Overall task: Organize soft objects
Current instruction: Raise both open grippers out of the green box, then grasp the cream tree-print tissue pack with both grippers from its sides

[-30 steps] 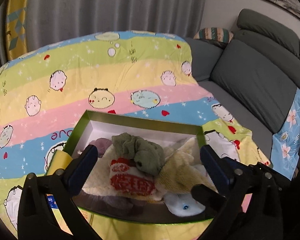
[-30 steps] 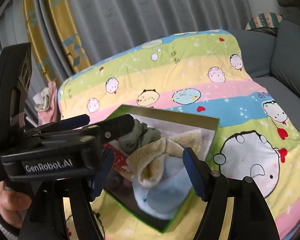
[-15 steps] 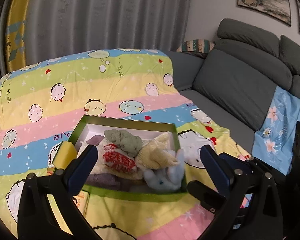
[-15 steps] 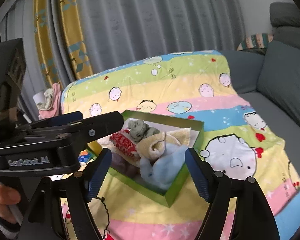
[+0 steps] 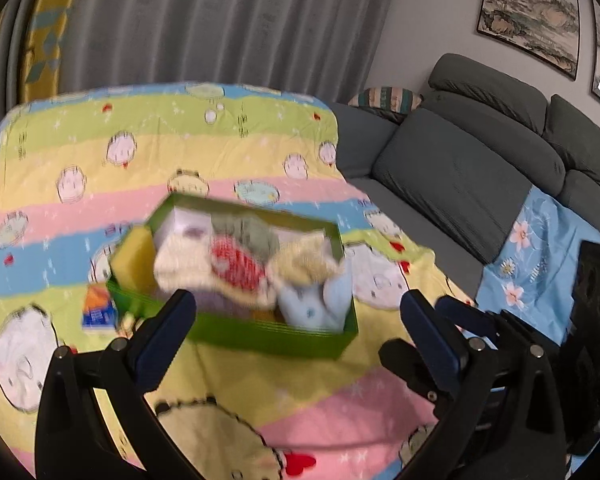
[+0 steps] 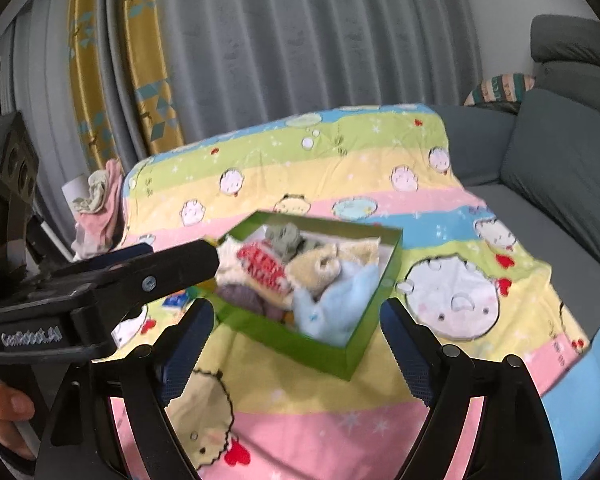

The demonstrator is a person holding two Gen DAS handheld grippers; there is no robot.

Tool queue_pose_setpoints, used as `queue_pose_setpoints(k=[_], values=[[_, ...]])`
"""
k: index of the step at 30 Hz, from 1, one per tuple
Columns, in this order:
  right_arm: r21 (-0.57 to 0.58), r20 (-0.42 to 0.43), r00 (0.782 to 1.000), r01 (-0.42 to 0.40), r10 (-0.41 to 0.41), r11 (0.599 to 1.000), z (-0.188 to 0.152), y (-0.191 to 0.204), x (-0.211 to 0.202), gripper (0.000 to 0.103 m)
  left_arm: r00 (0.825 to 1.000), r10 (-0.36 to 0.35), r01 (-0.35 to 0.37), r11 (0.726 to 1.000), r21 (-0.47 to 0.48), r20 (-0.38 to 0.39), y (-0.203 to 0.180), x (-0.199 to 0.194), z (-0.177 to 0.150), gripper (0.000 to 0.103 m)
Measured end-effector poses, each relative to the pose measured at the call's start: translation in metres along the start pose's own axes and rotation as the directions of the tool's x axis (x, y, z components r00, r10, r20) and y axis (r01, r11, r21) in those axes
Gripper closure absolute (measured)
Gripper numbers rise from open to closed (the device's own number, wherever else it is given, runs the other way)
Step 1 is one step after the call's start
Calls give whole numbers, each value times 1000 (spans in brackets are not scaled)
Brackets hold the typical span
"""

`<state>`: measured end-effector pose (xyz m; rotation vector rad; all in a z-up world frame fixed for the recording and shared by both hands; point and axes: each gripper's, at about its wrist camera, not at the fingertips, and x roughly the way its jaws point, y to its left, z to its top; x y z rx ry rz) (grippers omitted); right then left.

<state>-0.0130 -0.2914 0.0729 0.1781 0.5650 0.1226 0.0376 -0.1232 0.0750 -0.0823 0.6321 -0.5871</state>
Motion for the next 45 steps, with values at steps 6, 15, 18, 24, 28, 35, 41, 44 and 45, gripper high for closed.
queue_pose_setpoints(k=[6,15,18,24,28,35,41,44,45], values=[[-4,-132,991,-22,21,1000,-38,6,18,17,997,-12,8,998,-55,-76,30,0,-46,1],[-43,-268,961,-77,63,996,-71,49,57,17,972,169,-196,967,-161,-166,127,2,-80,1],[-69,-282,957,-87,64,994,-74,66,69,17,968,162,-200,960,-199,-190,151,8,-81,1],[-79,-304,947,-128,98,989,-68,92,102,17,964,128,-172,968,-181,-233,168,29,-68,1],[-78,-338,936,-129,96,989,-66,104,134,17,970,27,-83,971,-225,-241,173,38,-65,1],[-91,-350,927,-176,134,980,-66,119,167,17,973,-20,-46,959,-280,-229,184,51,-67,3],[-110,-365,921,-187,135,976,-65,126,185,17,970,-51,-22,955,-294,-236,187,58,-70,17],[-125,-370,920,-187,129,974,-63,128,190,23,971,-59,-14,954,-299,-234,186,61,-72,26],[-137,-370,921,-185,123,973,-63,129,191,26,971,-59,-14,953,-301,-231,186,61,-72,27]])
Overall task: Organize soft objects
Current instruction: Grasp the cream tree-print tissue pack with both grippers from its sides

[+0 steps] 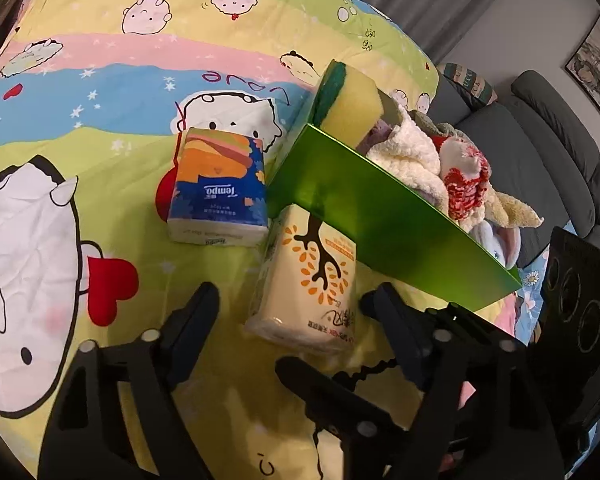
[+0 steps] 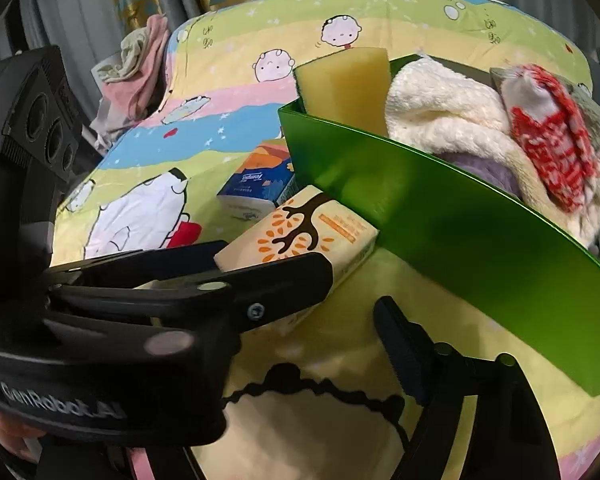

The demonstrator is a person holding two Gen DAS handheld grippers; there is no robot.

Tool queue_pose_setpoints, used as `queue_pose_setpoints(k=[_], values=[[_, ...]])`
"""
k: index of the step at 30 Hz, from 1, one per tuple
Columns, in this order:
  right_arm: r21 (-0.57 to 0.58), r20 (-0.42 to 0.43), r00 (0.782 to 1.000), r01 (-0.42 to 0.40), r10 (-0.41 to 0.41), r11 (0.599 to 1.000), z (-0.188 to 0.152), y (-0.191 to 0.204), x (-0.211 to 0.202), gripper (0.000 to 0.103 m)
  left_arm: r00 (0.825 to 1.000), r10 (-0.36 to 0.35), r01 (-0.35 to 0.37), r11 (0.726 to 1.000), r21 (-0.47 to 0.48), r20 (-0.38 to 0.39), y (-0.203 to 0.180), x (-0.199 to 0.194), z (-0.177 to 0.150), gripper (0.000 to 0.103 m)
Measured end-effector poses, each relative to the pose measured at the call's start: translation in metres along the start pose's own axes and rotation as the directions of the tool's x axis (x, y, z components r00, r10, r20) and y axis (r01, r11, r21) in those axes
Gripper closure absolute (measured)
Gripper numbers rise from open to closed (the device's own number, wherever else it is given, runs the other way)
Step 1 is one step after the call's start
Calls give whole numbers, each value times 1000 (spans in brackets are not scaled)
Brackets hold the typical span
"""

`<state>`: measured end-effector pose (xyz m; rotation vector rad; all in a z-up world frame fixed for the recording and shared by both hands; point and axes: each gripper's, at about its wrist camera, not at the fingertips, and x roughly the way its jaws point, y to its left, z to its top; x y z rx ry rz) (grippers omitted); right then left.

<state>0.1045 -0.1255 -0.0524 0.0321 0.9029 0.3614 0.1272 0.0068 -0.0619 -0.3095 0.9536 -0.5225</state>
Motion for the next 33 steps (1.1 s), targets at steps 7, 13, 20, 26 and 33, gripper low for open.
queue_pose_setpoints(k=[7,13,20,26,33], values=[[-35,6,1000,7,-6,999,5,2,5,40,1000,-15,15,1000,-5,9,4,1,0,51],[-71,5,1000,16,-16,997,5,9,6,48,1000,-13,13,1000,10,4,4,3,-2,54],[-88,4,1000,30,-30,996,5,14,7,51,1000,-20,20,999,27,-2,4,4,-3,54],[-86,18,999,38,-36,996,1,19,0,52,1000,-15,16,999,32,-7,0,-4,-9,54],[-80,59,997,46,-41,996,-8,26,-24,52,1000,-18,18,998,65,9,-15,-21,-16,54]])
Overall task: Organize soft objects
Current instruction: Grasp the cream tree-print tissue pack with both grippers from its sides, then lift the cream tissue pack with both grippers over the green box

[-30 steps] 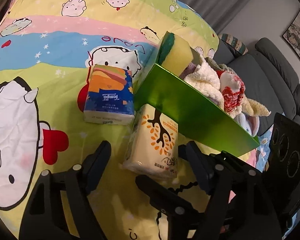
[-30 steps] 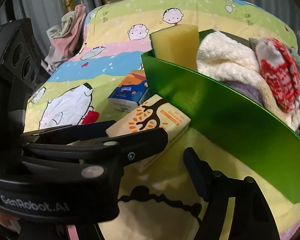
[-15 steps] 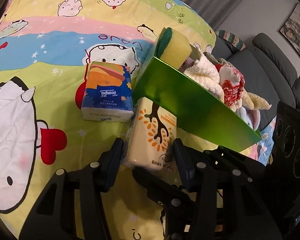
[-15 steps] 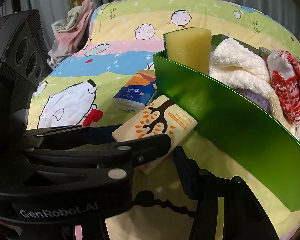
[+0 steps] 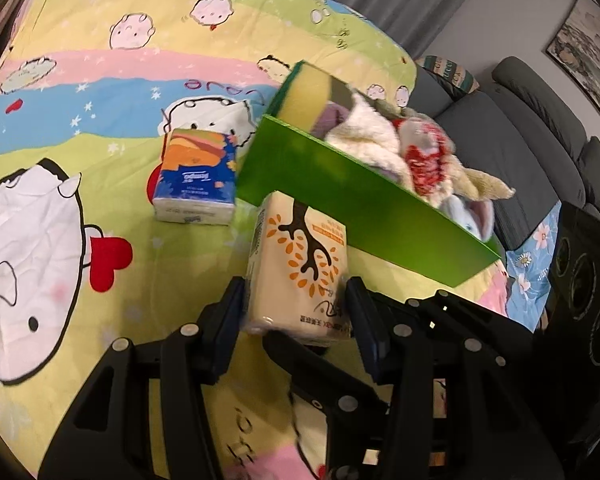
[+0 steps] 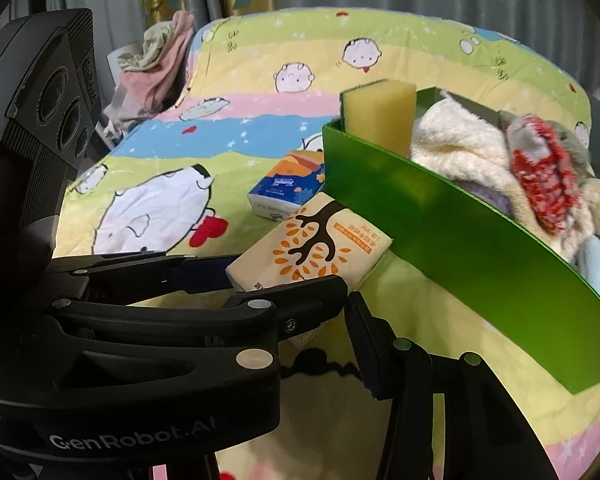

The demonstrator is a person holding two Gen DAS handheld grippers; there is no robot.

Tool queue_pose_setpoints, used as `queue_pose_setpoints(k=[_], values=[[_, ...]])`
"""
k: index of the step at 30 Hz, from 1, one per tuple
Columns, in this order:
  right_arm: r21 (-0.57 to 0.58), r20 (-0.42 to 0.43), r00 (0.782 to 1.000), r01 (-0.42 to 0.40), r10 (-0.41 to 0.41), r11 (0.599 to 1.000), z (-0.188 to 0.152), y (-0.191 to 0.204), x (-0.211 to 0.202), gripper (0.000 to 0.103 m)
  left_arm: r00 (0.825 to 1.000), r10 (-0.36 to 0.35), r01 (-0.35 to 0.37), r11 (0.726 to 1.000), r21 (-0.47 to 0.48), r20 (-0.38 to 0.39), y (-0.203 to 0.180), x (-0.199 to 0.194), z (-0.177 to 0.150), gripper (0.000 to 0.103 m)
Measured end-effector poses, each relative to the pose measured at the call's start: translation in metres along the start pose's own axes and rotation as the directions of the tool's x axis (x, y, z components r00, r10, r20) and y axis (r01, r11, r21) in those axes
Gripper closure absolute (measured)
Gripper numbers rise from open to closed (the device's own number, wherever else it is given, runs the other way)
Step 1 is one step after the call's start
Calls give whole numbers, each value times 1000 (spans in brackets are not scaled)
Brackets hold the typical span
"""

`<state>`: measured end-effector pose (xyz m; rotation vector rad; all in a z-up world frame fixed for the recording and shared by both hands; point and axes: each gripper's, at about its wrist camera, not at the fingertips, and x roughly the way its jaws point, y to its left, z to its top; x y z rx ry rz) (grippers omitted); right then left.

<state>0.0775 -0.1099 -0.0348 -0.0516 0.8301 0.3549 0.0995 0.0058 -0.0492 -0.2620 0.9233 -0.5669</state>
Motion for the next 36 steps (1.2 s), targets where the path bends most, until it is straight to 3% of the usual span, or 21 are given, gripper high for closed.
queue_pose_setpoints(k=[21,28,36], values=[[11,164,986,-17,15,1000,-31,16,-100,52,991,39,-59,986,153,130,-76,-68,-37,54],[10,211,975,-70,66,997,-33,21,-116,52,980,101,-129,978,167,169,-90,-86,-41,54],[-23,257,952,-165,165,986,-29,27,-129,52,956,208,-243,957,160,204,-103,-107,-42,54]])
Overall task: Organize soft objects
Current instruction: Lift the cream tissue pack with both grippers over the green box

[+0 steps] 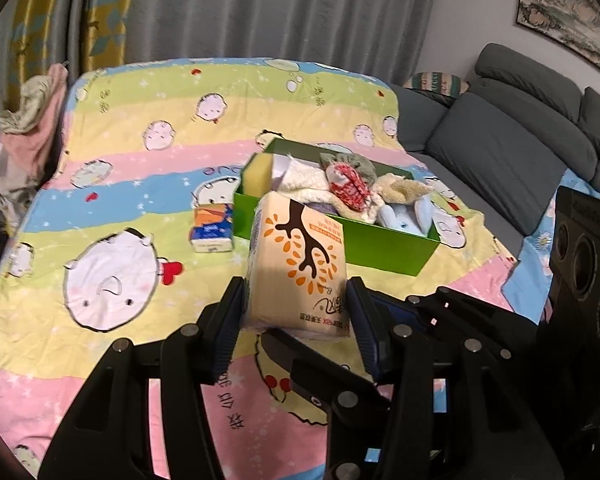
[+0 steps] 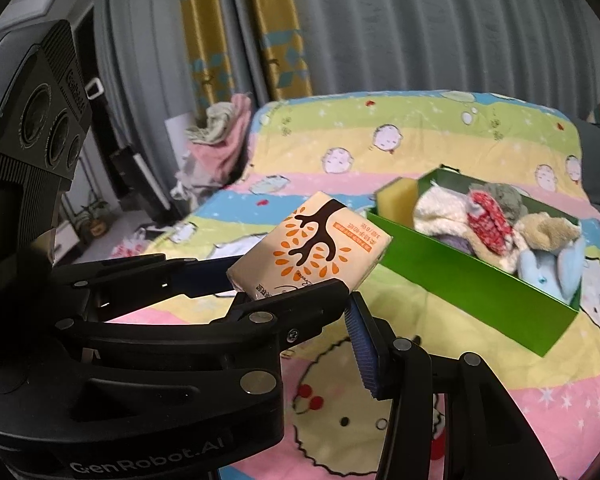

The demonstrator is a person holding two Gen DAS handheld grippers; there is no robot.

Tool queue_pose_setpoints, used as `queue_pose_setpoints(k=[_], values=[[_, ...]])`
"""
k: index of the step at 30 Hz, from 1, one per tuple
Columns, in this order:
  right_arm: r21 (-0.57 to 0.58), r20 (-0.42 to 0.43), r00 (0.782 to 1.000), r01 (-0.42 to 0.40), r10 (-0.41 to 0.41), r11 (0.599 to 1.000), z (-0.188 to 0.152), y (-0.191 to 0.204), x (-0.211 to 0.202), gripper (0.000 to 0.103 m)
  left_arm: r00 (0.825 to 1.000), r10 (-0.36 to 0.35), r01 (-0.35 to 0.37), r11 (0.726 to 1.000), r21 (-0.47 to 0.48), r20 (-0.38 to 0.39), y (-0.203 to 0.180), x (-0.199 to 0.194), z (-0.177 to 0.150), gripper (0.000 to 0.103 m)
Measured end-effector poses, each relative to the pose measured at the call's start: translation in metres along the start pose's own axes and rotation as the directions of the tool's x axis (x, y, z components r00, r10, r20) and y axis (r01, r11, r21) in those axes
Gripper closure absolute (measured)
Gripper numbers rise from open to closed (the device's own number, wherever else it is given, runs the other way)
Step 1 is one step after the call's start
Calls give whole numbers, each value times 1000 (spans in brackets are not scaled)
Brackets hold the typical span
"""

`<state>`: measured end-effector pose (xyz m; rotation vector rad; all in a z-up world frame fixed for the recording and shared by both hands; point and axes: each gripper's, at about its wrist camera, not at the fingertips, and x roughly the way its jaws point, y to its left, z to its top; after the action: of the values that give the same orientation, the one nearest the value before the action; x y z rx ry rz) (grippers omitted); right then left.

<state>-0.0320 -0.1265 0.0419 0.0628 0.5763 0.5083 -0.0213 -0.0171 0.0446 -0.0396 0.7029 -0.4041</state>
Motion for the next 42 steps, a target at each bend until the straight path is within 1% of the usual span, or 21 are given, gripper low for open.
queue_pose_setpoints(k=[5,9,13,19,23,28,30,33,37,39,42], values=[[-5,50,998,-45,46,999,7,2,-13,52,998,60,-60,998,23,27,-11,-15,10,53],[6,88,995,-52,51,999,12,-7,-26,52,996,77,-79,995,61,39,-27,-18,18,52],[26,118,993,-31,28,999,17,-22,-37,52,997,66,-71,993,94,46,-45,-15,27,52],[64,147,989,19,-28,998,18,-52,-55,52,999,26,-32,987,160,40,-74,0,41,52],[90,140,986,78,-90,993,19,-75,-63,52,999,-36,31,982,184,24,-94,17,49,52],[129,140,974,163,-181,978,23,-105,-76,52,991,-130,126,968,217,3,-119,36,63,52],[157,144,970,173,-196,972,25,-118,-80,52,987,-160,159,960,230,-14,-129,44,72,52],[180,157,964,186,-215,966,32,-135,-81,52,984,-178,179,950,257,-26,-140,55,86,52],[204,165,963,180,-215,962,52,-155,-77,52,981,-189,193,946,260,-42,-145,69,110,52],[214,175,962,169,-208,962,64,-162,-74,52,979,-199,205,947,249,-48,-145,77,130,52],[230,195,962,146,-192,962,82,-179,-69,52,978,-202,208,948,240,-50,-146,86,152,52]])
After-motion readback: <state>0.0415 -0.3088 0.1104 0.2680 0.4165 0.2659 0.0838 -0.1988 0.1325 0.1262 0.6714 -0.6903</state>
